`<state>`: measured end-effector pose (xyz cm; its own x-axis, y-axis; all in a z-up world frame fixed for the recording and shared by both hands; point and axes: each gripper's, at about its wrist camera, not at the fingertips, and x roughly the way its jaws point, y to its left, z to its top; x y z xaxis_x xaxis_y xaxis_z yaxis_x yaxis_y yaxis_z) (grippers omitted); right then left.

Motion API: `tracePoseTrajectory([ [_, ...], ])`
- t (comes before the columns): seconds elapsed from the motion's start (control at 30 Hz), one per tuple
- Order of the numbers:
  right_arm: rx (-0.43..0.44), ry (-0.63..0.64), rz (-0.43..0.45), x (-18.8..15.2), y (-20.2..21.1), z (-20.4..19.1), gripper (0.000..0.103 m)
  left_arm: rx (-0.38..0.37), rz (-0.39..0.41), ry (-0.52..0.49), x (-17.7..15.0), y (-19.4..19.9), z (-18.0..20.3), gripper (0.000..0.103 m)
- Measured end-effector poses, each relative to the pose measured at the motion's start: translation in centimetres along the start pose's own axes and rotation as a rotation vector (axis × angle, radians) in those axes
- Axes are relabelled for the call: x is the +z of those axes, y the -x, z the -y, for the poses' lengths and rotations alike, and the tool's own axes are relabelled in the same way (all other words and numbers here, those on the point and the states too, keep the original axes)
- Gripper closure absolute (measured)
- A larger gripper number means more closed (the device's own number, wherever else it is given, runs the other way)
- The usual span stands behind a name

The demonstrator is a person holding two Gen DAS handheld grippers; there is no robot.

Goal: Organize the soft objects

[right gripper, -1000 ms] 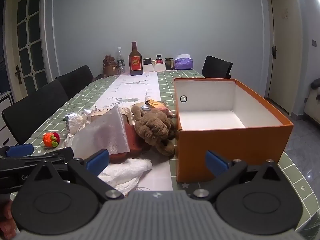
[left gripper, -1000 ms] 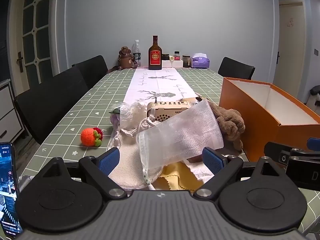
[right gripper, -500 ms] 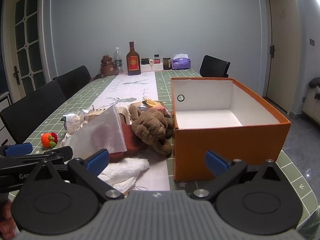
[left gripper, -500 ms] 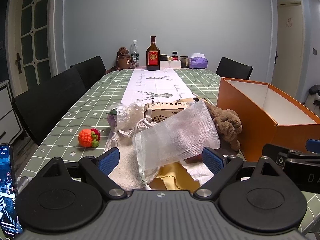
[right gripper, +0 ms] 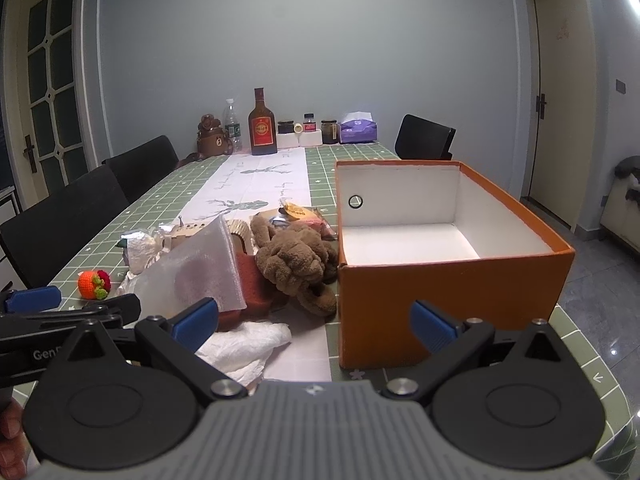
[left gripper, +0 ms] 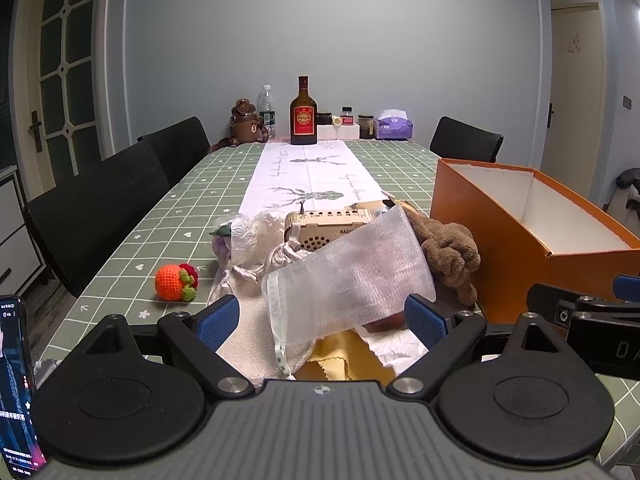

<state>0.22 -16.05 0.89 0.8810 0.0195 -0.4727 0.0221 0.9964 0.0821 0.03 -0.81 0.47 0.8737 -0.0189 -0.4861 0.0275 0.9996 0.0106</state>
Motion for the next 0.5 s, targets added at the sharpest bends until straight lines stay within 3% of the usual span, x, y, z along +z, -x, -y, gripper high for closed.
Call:
tracePoseTrajectory([
  [0.5,-0.003,0.0,-0.008,-0.48,0.01,-0.09,0.003,-0.006,0.0,-0.006,-0.14,0.27,0.19,0.0],
])
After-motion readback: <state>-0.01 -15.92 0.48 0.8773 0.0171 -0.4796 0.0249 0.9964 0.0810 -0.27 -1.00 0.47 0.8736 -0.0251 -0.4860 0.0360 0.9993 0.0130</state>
